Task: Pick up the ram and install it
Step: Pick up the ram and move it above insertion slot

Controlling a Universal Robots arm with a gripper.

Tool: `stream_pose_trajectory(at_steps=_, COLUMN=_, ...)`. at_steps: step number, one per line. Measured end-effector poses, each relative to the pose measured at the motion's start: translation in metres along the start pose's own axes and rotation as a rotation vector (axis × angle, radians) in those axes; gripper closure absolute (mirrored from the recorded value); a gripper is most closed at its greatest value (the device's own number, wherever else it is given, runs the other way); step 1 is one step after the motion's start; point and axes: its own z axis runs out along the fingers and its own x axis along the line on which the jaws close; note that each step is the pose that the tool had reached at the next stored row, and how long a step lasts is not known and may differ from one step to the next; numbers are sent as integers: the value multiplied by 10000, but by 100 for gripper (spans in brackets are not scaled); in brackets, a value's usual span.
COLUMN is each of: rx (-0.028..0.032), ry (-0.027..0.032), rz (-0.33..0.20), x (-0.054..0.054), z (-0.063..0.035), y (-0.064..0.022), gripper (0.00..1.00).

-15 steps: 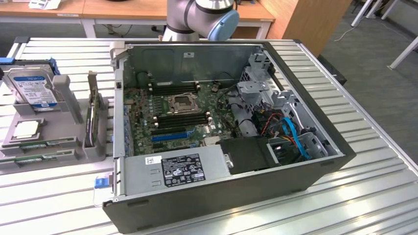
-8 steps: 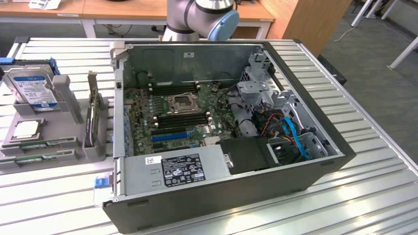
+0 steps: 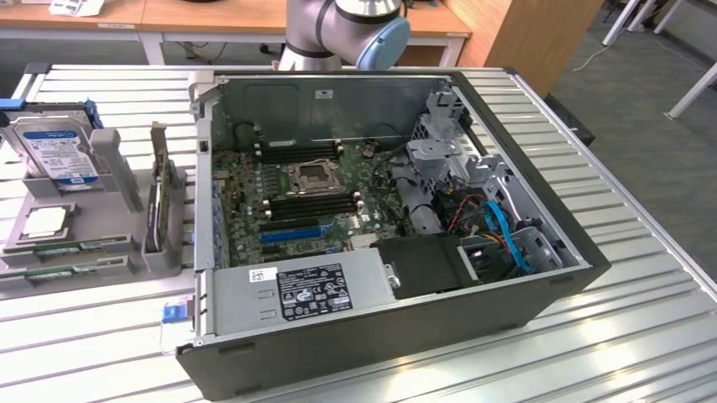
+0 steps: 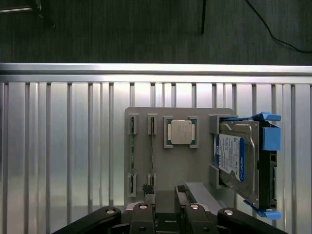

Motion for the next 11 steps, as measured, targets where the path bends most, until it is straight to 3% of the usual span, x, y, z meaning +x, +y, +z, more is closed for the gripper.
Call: stream_pose_trajectory(at_steps=11, rx=-1, ry=-23, rz=-1, x=5, z=184, y=-5, gripper=70)
